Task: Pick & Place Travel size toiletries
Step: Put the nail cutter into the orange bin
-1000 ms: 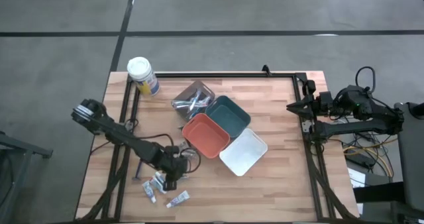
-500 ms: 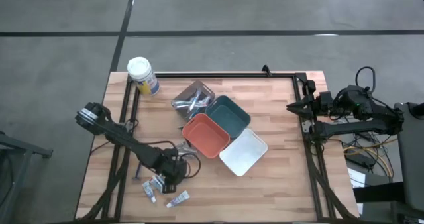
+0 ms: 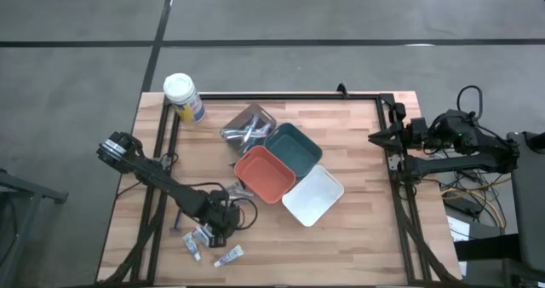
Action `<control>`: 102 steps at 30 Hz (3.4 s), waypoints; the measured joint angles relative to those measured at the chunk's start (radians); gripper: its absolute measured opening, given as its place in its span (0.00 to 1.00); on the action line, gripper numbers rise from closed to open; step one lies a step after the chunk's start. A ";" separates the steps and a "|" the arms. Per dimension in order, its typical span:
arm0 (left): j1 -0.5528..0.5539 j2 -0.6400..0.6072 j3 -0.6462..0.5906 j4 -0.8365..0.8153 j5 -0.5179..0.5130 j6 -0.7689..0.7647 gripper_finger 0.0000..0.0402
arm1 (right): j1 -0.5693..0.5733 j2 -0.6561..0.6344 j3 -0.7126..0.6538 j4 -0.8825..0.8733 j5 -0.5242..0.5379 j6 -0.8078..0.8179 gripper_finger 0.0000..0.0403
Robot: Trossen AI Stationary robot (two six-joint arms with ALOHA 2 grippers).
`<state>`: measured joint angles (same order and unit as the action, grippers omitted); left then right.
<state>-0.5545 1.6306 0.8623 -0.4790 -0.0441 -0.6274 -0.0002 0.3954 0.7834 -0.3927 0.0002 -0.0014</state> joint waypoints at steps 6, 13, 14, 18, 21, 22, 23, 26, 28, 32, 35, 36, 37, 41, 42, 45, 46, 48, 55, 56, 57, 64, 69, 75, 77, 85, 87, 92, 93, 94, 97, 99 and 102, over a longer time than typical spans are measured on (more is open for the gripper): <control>0.001 -0.001 -0.001 -0.001 -0.006 0.020 0.09 | 0.000 0.000 0.000 0.000 0.000 0.001 0.08; 0.000 -0.001 -0.001 0.004 -0.011 0.019 0.12 | 0.000 0.000 0.000 0.000 0.000 -0.001 0.08; 0.000 -0.001 -0.001 0.004 -0.011 0.019 0.13 | 0.000 0.000 0.000 0.000 0.000 0.000 0.08; 0.000 -0.011 0.001 0.007 -0.010 0.018 0.12 | 0.000 0.000 0.000 0.000 0.000 -0.001 0.08; 0.000 -0.027 0.007 0.014 -0.022 0.024 0.11 | 0.000 0.000 0.000 0.000 0.000 0.000 0.08; 0.000 -0.030 0.011 0.012 -0.027 0.029 0.11 | 0.000 0.000 0.000 0.000 0.000 -0.001 0.08; 0.001 -0.031 0.017 0.014 -0.031 0.035 0.11 | 0.000 0.000 0.000 0.000 0.000 0.000 0.08; 0.001 -0.031 0.031 0.008 -0.041 0.049 0.11 | 0.000 0.000 0.000 0.000 0.000 -0.001 0.08; 0.000 -0.031 0.044 0.013 -0.058 0.057 0.11 | 0.000 0.000 0.000 0.000 0.000 0.000 0.08; 0.003 -0.031 0.068 0.008 -0.067 0.105 0.11 | 0.000 0.000 0.000 0.000 0.000 -0.001 0.08; 0.008 -0.031 0.091 0.008 -0.067 0.173 0.11 | 0.000 0.000 0.000 0.000 0.000 0.000 0.08; 0.011 -0.031 0.100 0.007 -0.067 0.202 0.11 | 0.000 0.000 0.000 0.000 0.000 -0.001 0.08; 0.016 -0.031 0.111 0.007 -0.070 0.229 0.11 | 0.000 0.000 0.000 0.000 0.000 0.000 0.08; 0.044 -0.031 0.160 0.007 -0.077 0.305 0.11 | 0.000 0.000 0.000 0.000 0.000 -0.001 0.08; 0.050 -0.031 0.174 0.007 -0.078 0.323 0.11 | 0.000 0.000 0.000 0.000 0.000 0.000 0.08; 0.065 -0.031 0.213 0.008 -0.078 0.384 0.11 | 0.000 0.000 0.000 0.000 0.000 -0.001 0.08; 0.070 -0.031 0.224 0.008 -0.078 0.408 0.11 | 0.000 0.000 0.000 0.000 0.000 0.000 0.08; 0.078 -0.031 0.246 0.007 -0.082 0.456 0.11 | 0.000 0.000 0.000 0.000 0.000 0.001 0.08; 0.126 -0.031 0.311 0.008 -0.116 0.579 0.11 | 0.000 0.000 0.000 0.000 0.000 -0.001 0.08; 0.135 -0.032 0.316 0.010 -0.115 0.586 0.11 | 0.000 0.000 0.000 0.000 0.000 0.001 0.08; 0.144 -0.032 0.319 0.016 -0.116 0.591 0.11 | 0.000 0.000 0.000 0.000 0.000 0.001 0.08; 0.216 -0.032 0.315 0.162 -0.187 0.603 0.11 | 0.000 0.000 0.000 0.000 0.000 -0.001 0.08; 0.272 -0.032 0.315 0.202 -0.219 0.618 0.11 | 0.000 0.000 0.000 0.000 0.000 -0.001 0.08; 0.327 -0.032 0.311 0.199 -0.263 0.533 0.11 | 0.000 0.000 0.000 0.000 0.000 0.001 0.08; 0.342 -0.032 0.311 0.187 -0.312 0.490 0.11 | 0.000 0.000 0.000 0.000 0.000 0.000 0.08; 0.388 -0.032 0.288 -0.021 -0.405 0.275 0.11 | 0.000 0.000 0.000 0.000 0.000 0.001 0.08; 0.396 -0.032 0.261 -0.045 -0.444 0.226 0.12 | 0.000 0.000 0.000 0.000 0.000 -0.001 0.08; 0.425 -0.032 0.183 -0.038 -0.460 0.135 0.12 | 0.000 0.000 0.000 0.000 0.000 -0.001 0.08; 0.431 -0.032 0.170 -0.036 -0.460 0.126 0.12 | 0.000 0.000 0.000 0.000 0.000 0.000 0.08; 0.436 -0.032 0.159 -0.034 -0.460 0.120 0.12 | 0.000 0.000 0.000 0.000 0.000 0.001 0.08; 0.446 -0.032 0.142 -0.032 -0.460 0.118 0.12 | 0.000 0.000 0.000 0.000 0.000 -0.001 0.08; 0.449 -0.032 0.135 -0.018 -0.460 0.116 0.14 | 0.000 0.000 0.000 0.000 0.000 0.001 0.08; 0.449 -0.032 0.131 -0.003 -0.460 0.117 0.18 | 0.000 0.000 0.000 0.000 0.000 0.000 0.08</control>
<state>-0.1059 1.5982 0.9932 -0.4825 -0.5045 -0.5100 -0.0006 0.3954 0.7834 -0.3927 0.0002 -0.0014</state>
